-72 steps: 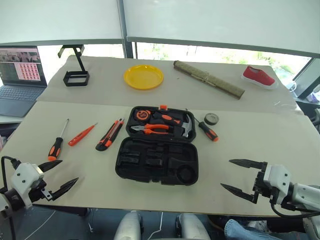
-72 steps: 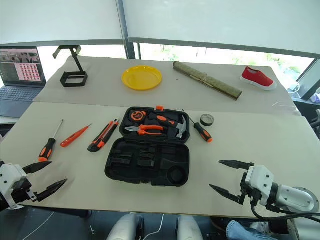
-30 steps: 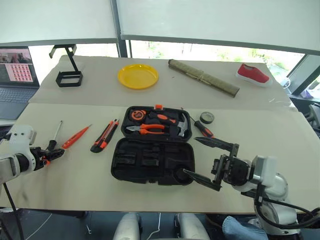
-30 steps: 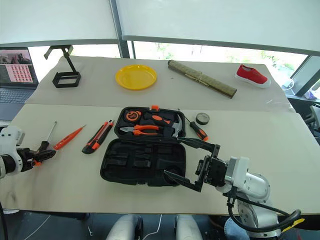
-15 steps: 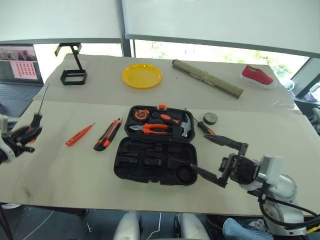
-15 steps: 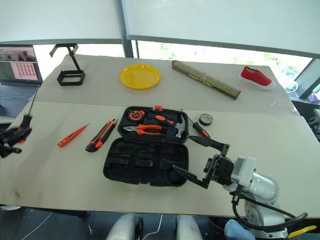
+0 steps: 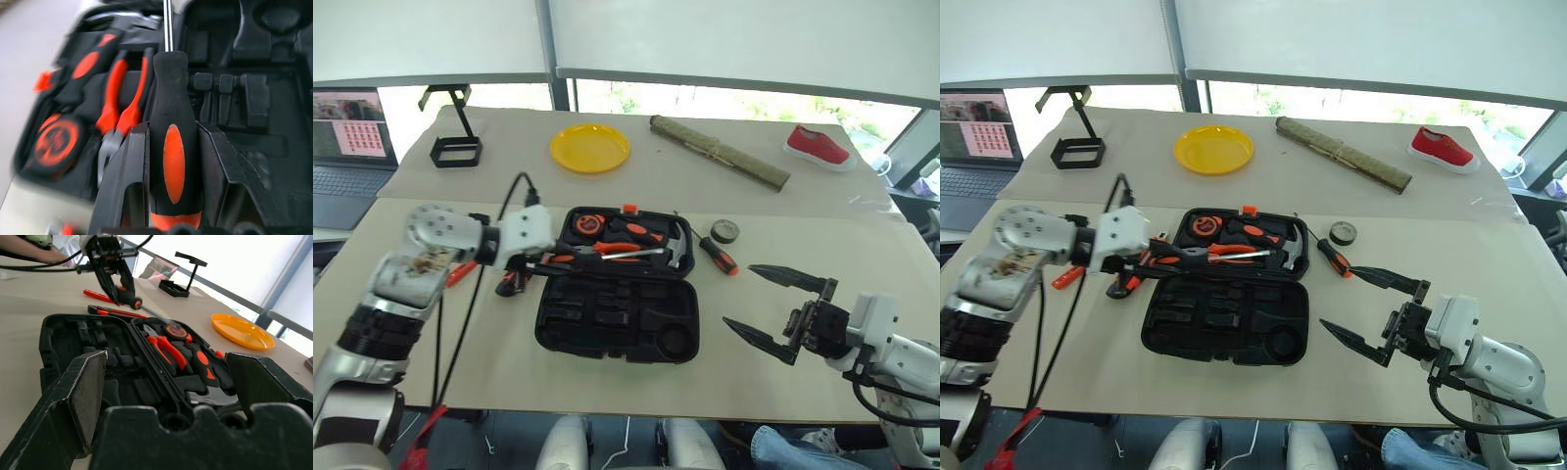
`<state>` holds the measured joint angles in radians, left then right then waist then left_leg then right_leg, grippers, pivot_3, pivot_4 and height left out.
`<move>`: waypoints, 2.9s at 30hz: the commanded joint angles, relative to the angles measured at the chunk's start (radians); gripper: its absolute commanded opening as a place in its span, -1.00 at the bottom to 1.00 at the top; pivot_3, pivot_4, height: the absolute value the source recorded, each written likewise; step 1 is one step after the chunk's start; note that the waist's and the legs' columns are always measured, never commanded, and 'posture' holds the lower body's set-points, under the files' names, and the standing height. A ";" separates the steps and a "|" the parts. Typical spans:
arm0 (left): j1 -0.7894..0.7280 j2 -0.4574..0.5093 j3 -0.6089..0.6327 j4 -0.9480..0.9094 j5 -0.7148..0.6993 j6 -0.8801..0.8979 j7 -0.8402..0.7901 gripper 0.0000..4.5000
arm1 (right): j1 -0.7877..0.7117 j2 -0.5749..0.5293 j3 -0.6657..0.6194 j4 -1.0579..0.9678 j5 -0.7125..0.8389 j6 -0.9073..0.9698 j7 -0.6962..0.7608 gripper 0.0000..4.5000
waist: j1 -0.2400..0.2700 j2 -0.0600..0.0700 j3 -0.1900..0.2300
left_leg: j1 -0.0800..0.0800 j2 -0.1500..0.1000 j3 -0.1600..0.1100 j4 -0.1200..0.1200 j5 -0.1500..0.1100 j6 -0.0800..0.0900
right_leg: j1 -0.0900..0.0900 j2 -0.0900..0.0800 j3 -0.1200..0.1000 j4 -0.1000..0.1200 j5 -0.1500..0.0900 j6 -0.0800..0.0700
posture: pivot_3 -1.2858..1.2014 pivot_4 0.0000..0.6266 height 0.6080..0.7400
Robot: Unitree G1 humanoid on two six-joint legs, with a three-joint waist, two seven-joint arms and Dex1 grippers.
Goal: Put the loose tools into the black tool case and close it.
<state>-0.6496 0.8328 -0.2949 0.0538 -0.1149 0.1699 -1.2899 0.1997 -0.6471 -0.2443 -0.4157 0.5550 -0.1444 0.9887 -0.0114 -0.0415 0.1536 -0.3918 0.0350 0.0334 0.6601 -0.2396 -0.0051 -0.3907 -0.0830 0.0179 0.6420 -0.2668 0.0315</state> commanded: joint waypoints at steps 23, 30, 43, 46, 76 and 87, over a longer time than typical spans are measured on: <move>-0.023 -0.146 -0.013 0.052 0.119 -0.050 0.046 0.47 | 0.028 0.034 0.029 -0.104 -0.001 0.025 -0.053 1.00 | 0.023 0.002 -0.001 | -0.005 -0.001 -0.004 0.004 0.000 0.000 | 0.000 0.000 0.000 0.001 0.000 0.001 | 0.03 -0.52 1.00; -0.059 -0.202 0.113 0.013 -0.048 0.058 0.049 0.24 | 0.027 0.035 0.036 -0.091 0.008 0.033 -0.041 1.00 | 0.021 0.002 -0.001 | -0.010 -0.001 -0.007 0.010 0.000 0.001 | -0.002 0.001 -0.002 0.003 0.000 0.001 | 0.03 -0.52 1.00; 0.059 -0.281 0.122 0.219 -0.085 0.014 0.058 -0.99 | -0.029 0.080 0.080 -0.050 -0.028 0.029 -0.061 1.00 | 0.017 0.003 -0.001 | -0.009 0.001 -0.008 0.011 0.000 0.001 | -0.001 0.004 0.001 0.003 0.000 0.001 | 0.03 -0.52 1.00; 0.087 -0.276 0.087 0.225 -0.071 0.008 0.023 -0.99 | -0.038 0.085 0.080 -0.045 -0.033 0.028 -0.068 1.00 | 0.019 0.003 -0.001 | -0.009 0.001 -0.008 0.011 0.000 0.001 | -0.001 0.004 0.000 0.003 0.000 0.001 | 0.03 -0.52 1.00; 0.386 -0.062 0.565 0.085 -0.428 -0.111 -0.104 0.71 | 0.236 0.076 -0.222 0.048 -0.012 0.154 -0.207 1.00 | 0.006 0.015 -0.008 | -0.005 0.002 -0.007 0.014 -0.001 0.002 | 0.003 0.005 0.005 0.004 0.000 0.001 | 0.03 -0.52 1.00; 0.391 -0.090 0.505 -0.064 -0.516 0.018 -0.105 0.97 | -0.397 -0.232 0.113 0.162 -0.084 0.846 -0.357 1.00 | 0.001 0.015 -0.007 | -0.007 0.002 -0.006 0.014 -0.001 0.001 | 0.000 0.006 0.006 0.004 0.000 0.000 | 0.03 -0.52 1.00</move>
<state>-0.2476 0.7494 0.2175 0.0326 -0.6108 0.1780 -1.4071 -0.1420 -0.8653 -0.1931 -0.2958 0.5105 0.6183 0.6444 -0.0105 -0.0264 0.1467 -0.4000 0.0376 0.0276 0.6737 -0.2404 -0.0037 -0.3916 -0.0765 0.0240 0.6460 -0.2670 0.0317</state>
